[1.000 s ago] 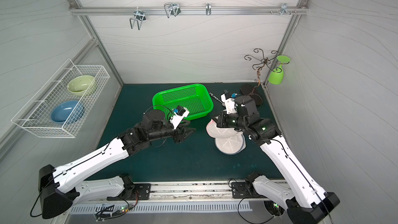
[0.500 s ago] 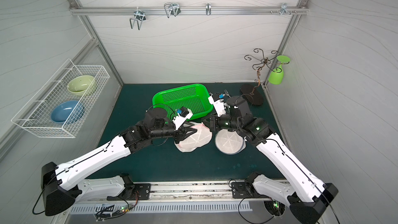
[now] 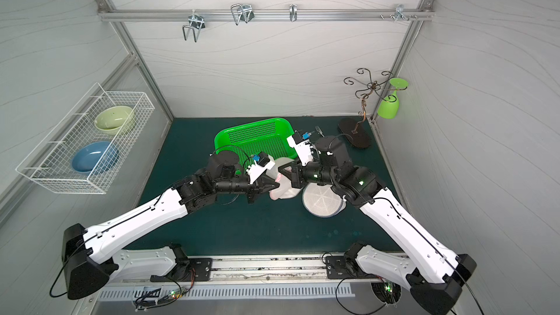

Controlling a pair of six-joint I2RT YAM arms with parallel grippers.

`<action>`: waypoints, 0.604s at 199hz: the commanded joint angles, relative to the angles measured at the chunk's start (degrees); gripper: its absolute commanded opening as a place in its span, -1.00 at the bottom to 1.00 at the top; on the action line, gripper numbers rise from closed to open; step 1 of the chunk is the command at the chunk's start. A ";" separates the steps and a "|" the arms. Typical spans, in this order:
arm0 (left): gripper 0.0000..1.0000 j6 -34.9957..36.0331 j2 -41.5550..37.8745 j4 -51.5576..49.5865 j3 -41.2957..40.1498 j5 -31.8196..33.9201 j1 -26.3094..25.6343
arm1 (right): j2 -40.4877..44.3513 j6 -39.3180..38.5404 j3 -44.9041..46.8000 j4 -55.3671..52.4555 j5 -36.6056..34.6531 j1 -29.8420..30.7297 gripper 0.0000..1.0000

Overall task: Turn the laundry bag inside out
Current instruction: Zip the zipper on the laundry bag.

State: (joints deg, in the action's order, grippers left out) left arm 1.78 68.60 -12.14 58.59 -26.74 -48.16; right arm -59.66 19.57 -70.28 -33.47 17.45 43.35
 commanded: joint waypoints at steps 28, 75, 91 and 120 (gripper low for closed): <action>-1.00 0.11 -2.51 3.15 0.72 -0.30 -0.18 | 1.45 2.78 -1.26 -6.10 -18.10 -2.97 -1.00; -1.00 -0.63 -6.32 8.30 -3.19 1.59 -0.24 | 5.47 9.59 4.53 -5.42 -10.38 -14.76 -1.00; -1.00 -0.96 -6.64 9.18 -3.63 1.59 -0.18 | 5.35 9.61 4.42 -5.70 -10.10 -14.79 -1.00; -1.00 -1.31 -6.50 8.56 -3.68 2.16 -0.18 | 5.25 9.62 3.94 -5.40 -9.42 -14.79 -1.00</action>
State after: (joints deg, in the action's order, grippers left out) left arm 1.10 63.35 -7.94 54.50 -25.08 -48.18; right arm -54.68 28.51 -66.22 -38.06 9.04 29.17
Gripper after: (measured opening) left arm 0.053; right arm 0.054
